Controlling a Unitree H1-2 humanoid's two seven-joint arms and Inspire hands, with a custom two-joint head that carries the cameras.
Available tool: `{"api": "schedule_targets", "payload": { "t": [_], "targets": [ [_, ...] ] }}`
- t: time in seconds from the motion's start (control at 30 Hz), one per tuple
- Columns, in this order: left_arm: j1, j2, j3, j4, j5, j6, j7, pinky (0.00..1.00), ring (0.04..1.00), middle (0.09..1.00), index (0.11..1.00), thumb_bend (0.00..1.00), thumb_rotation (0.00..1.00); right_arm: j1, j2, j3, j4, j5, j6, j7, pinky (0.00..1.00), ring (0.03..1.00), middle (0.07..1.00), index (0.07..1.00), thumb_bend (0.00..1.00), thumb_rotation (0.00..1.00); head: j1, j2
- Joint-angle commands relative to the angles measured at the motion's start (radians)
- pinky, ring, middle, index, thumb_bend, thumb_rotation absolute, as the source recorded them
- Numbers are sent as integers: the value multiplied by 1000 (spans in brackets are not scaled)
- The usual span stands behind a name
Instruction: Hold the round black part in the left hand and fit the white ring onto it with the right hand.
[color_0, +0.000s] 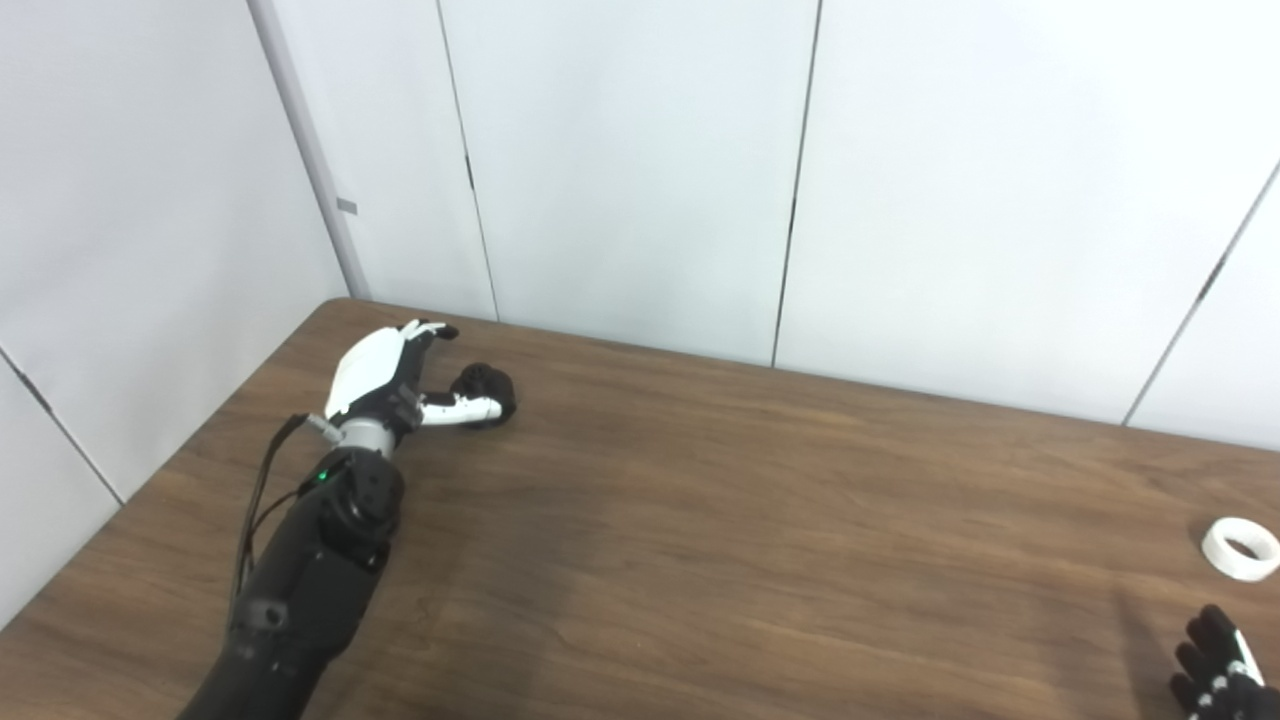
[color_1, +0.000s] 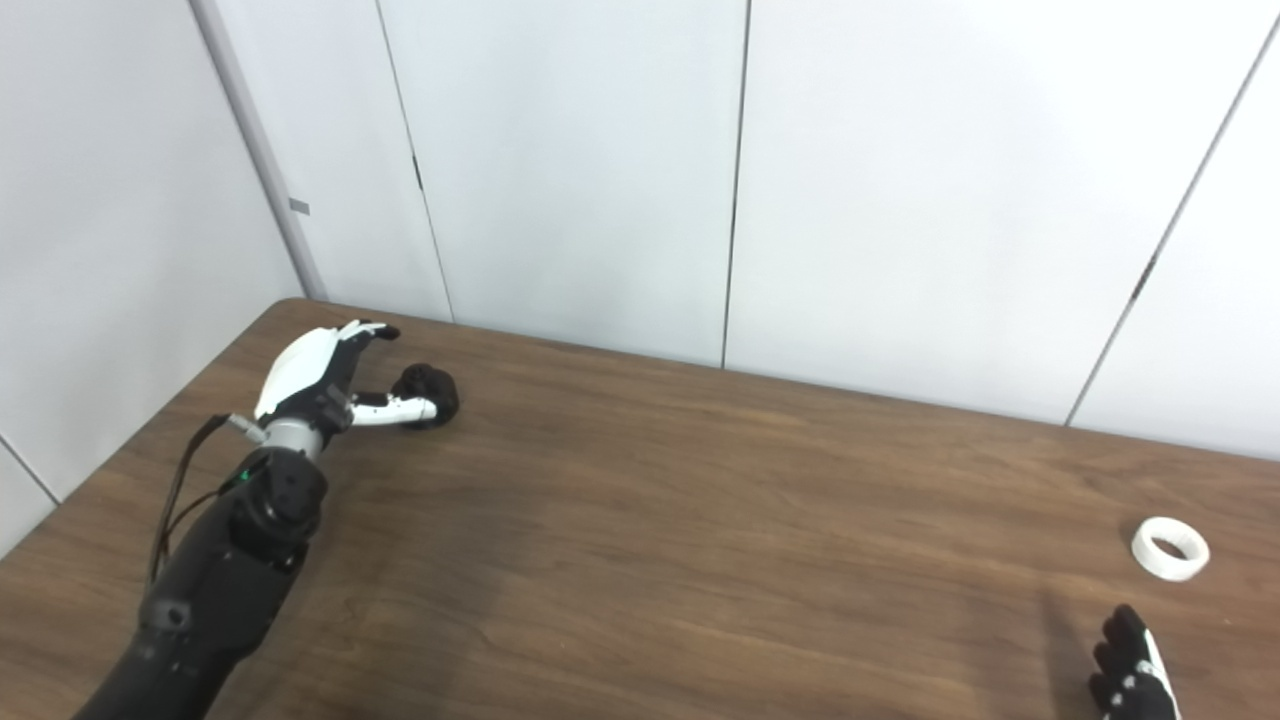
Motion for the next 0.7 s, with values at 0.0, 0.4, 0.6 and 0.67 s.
{"api": "schedule_targets", "payload": {
  "t": [0.0, 0.4, 0.6, 0.67],
  "targets": [
    [-60, 44, -10, 10, 17, -9, 25, 1000, 1000, 967, 853, 1000, 422, 2, -2, 5, -14, 16, -7, 10, 1000, 1000, 1000, 1000, 655, 1000, 1, 1],
    [-151, 59, -109, 154, 25, 49, 11, 1000, 1000, 977, 854, 1000, 427, 11, -4, 18, -47, 9, 17, 4, 1000, 1000, 1000, 1000, 641, 1000, -5, 4],
    [-161, 71, -144, 185, 33, 82, 8, 1000, 1000, 984, 861, 995, 405, 13, 0, 19, -63, 6, 32, -2, 1000, 1000, 1000, 1000, 607, 1000, -6, 6],
    [-162, 74, -150, 194, 31, 85, 16, 1000, 1000, 982, 855, 989, 394, 14, 0, 21, -72, 0, 41, -5, 1000, 1000, 1000, 1000, 597, 1000, -8, 6]
  ]
}}
